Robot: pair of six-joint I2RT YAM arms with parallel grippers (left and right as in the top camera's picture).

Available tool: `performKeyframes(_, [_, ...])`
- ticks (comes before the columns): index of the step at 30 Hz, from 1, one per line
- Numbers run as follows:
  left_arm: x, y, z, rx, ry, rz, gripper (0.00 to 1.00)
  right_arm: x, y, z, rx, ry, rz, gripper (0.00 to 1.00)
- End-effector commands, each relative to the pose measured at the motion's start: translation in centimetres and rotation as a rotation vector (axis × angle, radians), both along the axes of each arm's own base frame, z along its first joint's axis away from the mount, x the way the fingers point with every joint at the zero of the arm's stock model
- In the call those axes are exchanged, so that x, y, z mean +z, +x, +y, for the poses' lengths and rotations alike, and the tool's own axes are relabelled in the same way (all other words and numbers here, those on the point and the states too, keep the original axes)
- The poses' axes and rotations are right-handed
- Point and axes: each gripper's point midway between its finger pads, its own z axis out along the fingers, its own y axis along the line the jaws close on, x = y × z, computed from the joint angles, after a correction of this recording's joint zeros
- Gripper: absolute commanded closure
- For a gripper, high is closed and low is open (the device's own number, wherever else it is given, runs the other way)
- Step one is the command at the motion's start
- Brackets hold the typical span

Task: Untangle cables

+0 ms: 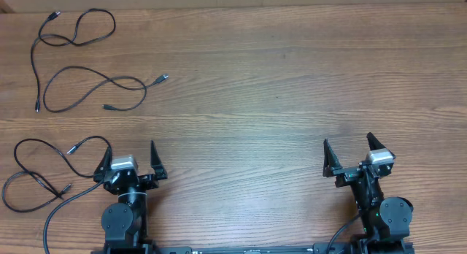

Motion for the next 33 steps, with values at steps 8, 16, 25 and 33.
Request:
performKeyframes(8, [-0.16,0.01,-0.39,-0.028,0.041,0.008,0.00,-0.13,-0.03,0.19,0.010,-0.001,-0.006,0.00])
performKeyframes(16, [-0.18,0.02,-0.55,-0.037,0.030,0.008,0.00,-0.13,-0.03,0.19,0.010,-0.001,-0.006,0.00])
performKeyframes(25, [-0.13,0.02,-0.46,-0.031,0.031,0.006,0.00,-0.13,-0.03,0.19,0.010,-0.001,-0.006,0.00])
performKeyframes(33, [-0.06,0.02,-0.45,-0.030,0.031,0.003,0.00,-0.13,-0.03,0.19,0.010,-0.001,-0.006,0.00])
